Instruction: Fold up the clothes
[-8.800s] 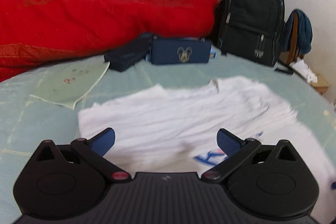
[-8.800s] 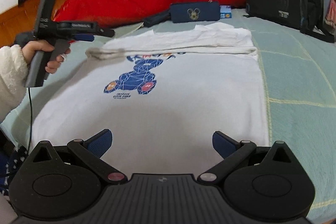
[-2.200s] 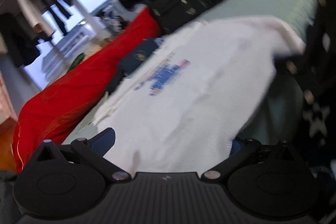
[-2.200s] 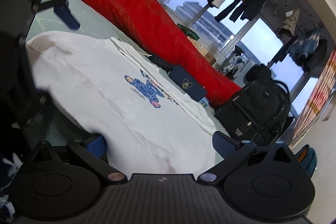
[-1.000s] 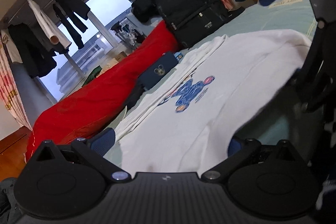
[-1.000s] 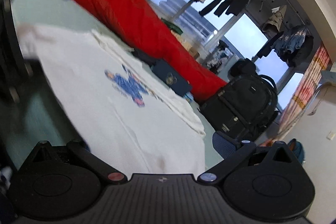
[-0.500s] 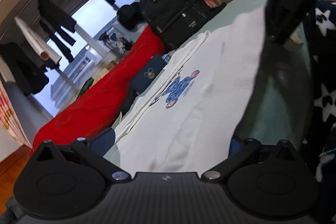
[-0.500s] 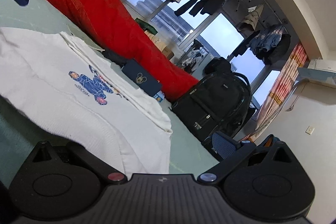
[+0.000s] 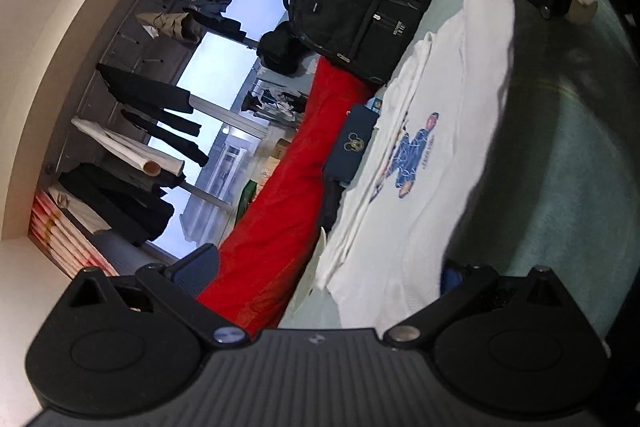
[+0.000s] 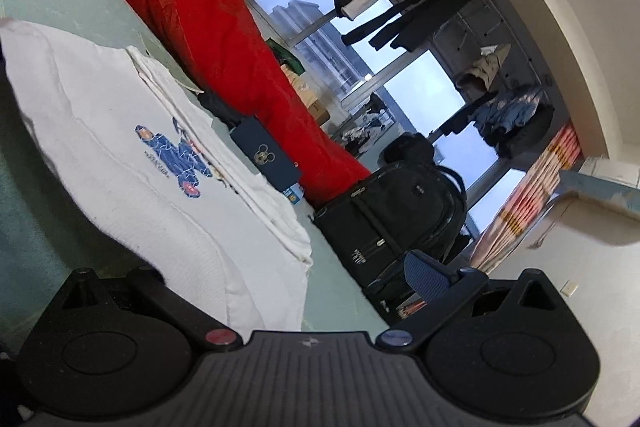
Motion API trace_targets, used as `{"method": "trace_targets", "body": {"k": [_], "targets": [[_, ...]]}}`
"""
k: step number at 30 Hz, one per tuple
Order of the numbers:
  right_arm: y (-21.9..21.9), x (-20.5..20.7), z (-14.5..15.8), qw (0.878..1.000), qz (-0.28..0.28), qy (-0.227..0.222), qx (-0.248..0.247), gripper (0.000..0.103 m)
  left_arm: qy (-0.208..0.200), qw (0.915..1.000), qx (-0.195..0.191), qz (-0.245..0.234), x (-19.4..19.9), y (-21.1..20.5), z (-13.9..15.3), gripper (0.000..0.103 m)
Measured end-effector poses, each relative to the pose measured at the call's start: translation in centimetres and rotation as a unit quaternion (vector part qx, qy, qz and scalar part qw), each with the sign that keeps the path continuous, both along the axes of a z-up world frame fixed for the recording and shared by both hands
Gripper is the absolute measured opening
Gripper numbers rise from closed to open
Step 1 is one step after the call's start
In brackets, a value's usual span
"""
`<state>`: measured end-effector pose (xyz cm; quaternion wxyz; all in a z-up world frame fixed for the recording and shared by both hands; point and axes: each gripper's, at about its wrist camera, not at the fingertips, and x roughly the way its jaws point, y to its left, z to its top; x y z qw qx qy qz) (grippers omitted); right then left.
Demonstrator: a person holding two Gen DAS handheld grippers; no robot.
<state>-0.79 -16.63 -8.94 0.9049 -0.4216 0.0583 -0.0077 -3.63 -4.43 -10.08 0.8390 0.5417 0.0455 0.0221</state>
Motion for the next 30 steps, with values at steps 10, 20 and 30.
{"method": "trace_targets", "body": {"k": [10, 20, 30], "targets": [[0.1, 1.8, 1.3, 1.0, 0.006, -0.012, -0.018, 0.103, -0.018, 0.9997, -0.014, 0.005, 2.7, 0.4, 2.3, 0.103], [-0.1, 5.8, 2.2, 1.0, 0.01, -0.013, -0.02, 0.103, -0.019, 0.9996, -0.019, 0.011, 6.3, 0.6, 3.2, 0.103], [0.1, 10.2, 2.8, 1.0, 0.011, -0.012, -0.023, 0.103, -0.017, 0.9992, -0.031, 0.019, 11.3, 1.1, 4.3, 0.103]]}}
